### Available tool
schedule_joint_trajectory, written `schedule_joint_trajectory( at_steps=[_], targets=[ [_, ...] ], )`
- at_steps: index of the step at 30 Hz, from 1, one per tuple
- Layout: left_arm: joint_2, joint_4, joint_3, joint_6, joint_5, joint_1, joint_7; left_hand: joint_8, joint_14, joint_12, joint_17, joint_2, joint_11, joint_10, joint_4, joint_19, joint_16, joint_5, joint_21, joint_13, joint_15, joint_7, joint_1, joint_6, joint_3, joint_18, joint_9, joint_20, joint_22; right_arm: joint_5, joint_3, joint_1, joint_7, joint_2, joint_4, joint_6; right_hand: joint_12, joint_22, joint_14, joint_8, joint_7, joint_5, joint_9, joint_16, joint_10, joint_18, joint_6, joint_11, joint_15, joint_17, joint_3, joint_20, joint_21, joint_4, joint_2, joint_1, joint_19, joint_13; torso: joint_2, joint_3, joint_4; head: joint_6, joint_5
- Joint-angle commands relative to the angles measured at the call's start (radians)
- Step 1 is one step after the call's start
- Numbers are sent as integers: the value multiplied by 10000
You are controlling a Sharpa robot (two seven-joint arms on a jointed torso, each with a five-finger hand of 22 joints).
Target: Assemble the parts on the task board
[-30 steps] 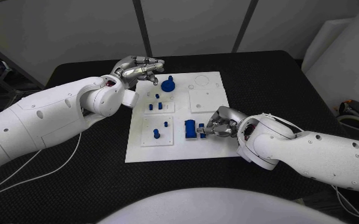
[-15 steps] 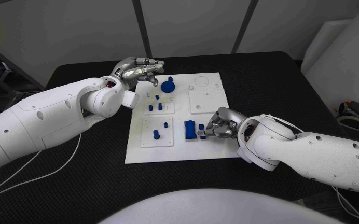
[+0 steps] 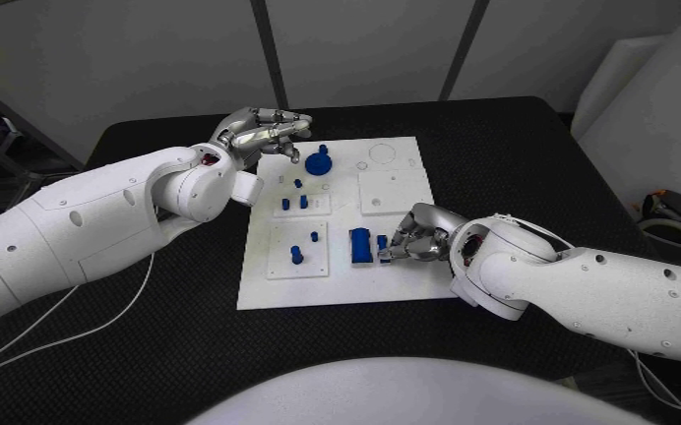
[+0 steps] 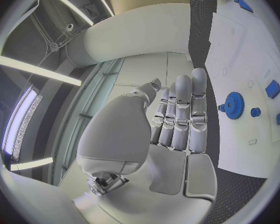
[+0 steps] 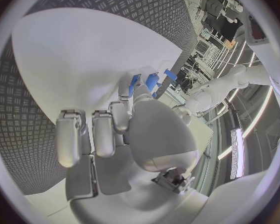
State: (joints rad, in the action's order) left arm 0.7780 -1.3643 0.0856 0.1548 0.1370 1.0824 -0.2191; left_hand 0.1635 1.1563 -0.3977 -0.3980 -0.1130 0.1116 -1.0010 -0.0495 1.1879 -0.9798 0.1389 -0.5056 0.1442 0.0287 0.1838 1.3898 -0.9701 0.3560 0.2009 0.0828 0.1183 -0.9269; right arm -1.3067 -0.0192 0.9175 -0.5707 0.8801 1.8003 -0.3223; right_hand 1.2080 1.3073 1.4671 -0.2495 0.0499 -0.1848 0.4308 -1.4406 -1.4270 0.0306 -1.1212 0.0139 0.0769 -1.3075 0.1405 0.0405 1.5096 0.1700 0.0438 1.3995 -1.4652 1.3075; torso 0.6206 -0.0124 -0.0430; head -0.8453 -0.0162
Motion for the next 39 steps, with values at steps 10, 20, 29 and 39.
schedule_joint_trajectory(
  at_steps=[10, 20, 29, 39],
  targets=[
    [-14, 0, 5, -107, -22, 14, -23, 41, -98, -46, 17, 71, -5, 52, 27, 16, -6, -35, 50, 12, 0, 5, 18, 91, -43, -186, -15, 50, 17, -238, 10, 0, 247, -12, -110, 1, 41, 2119, 652, -70, 2, 99, 37, -58, -56, -117, 6, 86, 54, -532, 53, -63, 21, 20, 112, 39, -527, 221, -9, -1, -4, -4, 1],
    [-15, 17, 1, -103, -22, 6, -11, 41, -98, -46, 17, 71, -5, 52, 27, 16, -6, -35, 50, 12, 0, 5, 18, 91, -43, -186, -15, 50, 17, 273, 8, 2, 1598, 249, 115, -295, -274, 1988, 614, 49, 178, -27, 33, 59, 100, -70, 335, -60, -55, -356, 717, 10, -140, 505, -298, -762, -387, 30, -34, -3, -10, 86, 1],
    [41, 56, -28, -89, -22, -21, -86, 41, -98, -46, 17, 71, -5, 52, 27, 16, -6, -35, 50, 12, 0, 5, 18, 91, -43, -186, -15, 50, 17, 1218, -174, 31, 2761, 681, -19, -830, -1495, 1497, 470, 555, 480, -141, -152, 496, 723, 105, 1076, -324, -275, 267, 1074, 210, -737, 825, -392, -974, 124, -778, -74, 5, -17, 225, -2],
    [56, 147, -40, 151, -242, -126, -1076, 177, -190, -260, 97, 84, -24, 79, -230, -31, -21, -54, 162, 51, 23, -45, -292, 67, -278, -186, -3, 86, 110, 5676, -479, 560, 5632, 535, -1507, -1404, -5952, -2223, -1153, 842, 703, -899, -218, 5129, 2947, 1206, 1408, -533, -473, 5570, 957, 389, -5434, 535, 98, 27, 3560, -4021, -281, 56, -105, 539, 21]
  ],
)
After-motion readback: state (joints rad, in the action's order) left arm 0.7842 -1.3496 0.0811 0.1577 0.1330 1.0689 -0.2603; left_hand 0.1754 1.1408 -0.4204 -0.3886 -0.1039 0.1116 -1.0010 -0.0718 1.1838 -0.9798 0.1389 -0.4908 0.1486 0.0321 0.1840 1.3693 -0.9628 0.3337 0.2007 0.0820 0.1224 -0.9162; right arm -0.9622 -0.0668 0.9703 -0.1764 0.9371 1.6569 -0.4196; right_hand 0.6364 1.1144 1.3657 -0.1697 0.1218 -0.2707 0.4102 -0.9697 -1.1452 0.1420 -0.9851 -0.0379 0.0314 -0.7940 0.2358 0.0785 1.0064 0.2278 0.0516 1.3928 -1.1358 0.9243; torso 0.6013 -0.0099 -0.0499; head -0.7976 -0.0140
